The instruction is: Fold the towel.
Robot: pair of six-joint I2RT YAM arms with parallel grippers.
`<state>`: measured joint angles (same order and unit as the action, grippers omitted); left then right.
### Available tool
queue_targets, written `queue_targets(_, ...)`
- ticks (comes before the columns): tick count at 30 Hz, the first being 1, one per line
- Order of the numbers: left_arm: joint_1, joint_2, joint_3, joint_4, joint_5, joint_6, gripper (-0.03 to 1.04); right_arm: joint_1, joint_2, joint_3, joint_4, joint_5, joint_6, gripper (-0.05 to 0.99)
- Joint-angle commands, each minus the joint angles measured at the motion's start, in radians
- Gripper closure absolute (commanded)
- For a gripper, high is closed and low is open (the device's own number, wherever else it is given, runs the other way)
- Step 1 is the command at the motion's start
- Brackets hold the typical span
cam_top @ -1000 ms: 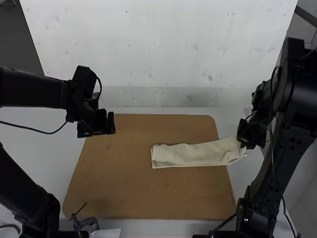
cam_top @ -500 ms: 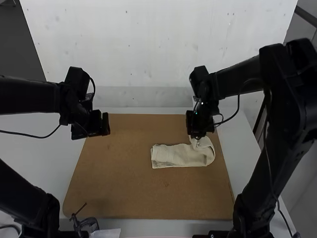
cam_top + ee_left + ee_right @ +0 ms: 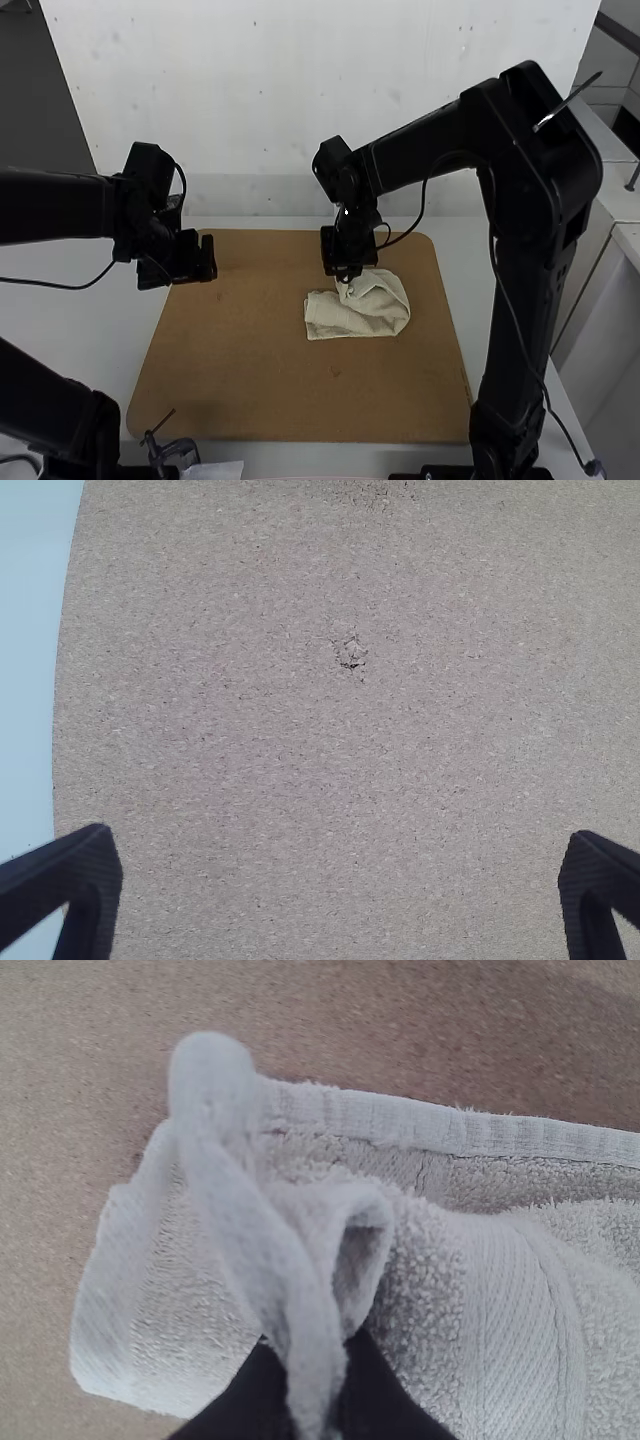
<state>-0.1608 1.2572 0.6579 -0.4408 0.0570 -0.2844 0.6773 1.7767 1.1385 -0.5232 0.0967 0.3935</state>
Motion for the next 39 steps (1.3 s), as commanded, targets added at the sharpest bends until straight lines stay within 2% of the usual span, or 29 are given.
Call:
queue_targets(1, 0.009, -0.018, 0.000, 0.002, 0.009, 0.016, 0.03, 0.028, 0.044, 0.052, -0.004, 0.024, 0.039, 0.92)
queue_targets(16, 0.004, -0.008, -0.032, 0.019, 0.009, 0.016, 0.03, 0.093, 0.138, 0.110, -0.003, 0.035, 0.061, 0.91)
queue_targets(18, 0.007, -0.007, -0.035, 0.019, 0.009, 0.016, 0.03, 0.088, 0.107, 0.119, -0.006, 0.034, 0.061, 0.71)
queue_targets(19, 0.009, -0.008, -0.037, 0.019, 0.009, 0.016, 0.03, 0.085, 0.081, 0.124, -0.012, 0.031, 0.059, 0.63)
queue_targets(20, 0.010, -0.010, -0.037, 0.019, 0.010, 0.016, 0.03, 0.084, 0.055, 0.132, -0.020, 0.031, 0.059, 0.60)
queue_targets(25, 0.000, -0.022, -0.037, 0.019, 0.012, 0.014, 0.03, 0.047, -0.085, 0.148, -0.046, 0.020, 0.051, 0.60)
queue_targets(28, -0.014, -0.027, -0.040, 0.019, 0.012, 0.008, 0.03, 0.028, -0.106, 0.148, -0.077, 0.018, 0.038, 0.64)
queue_targets(30, -0.026, -0.027, -0.040, 0.019, 0.012, 0.002, 0.03, 0.005, -0.106, 0.129, -0.074, 0.020, 0.022, 0.89)
queue_targets(31, -0.031, -0.027, -0.040, 0.019, 0.012, 0.002, 0.03, -0.002, -0.106, 0.113, -0.066, 0.021, 0.013, 0.92)
queue_targets(39, -0.045, -0.022, -0.043, 0.024, 0.009, -0.015, 0.03, 0.021, 0.023, 0.030, 0.019, 0.032, -0.004, 0.92)
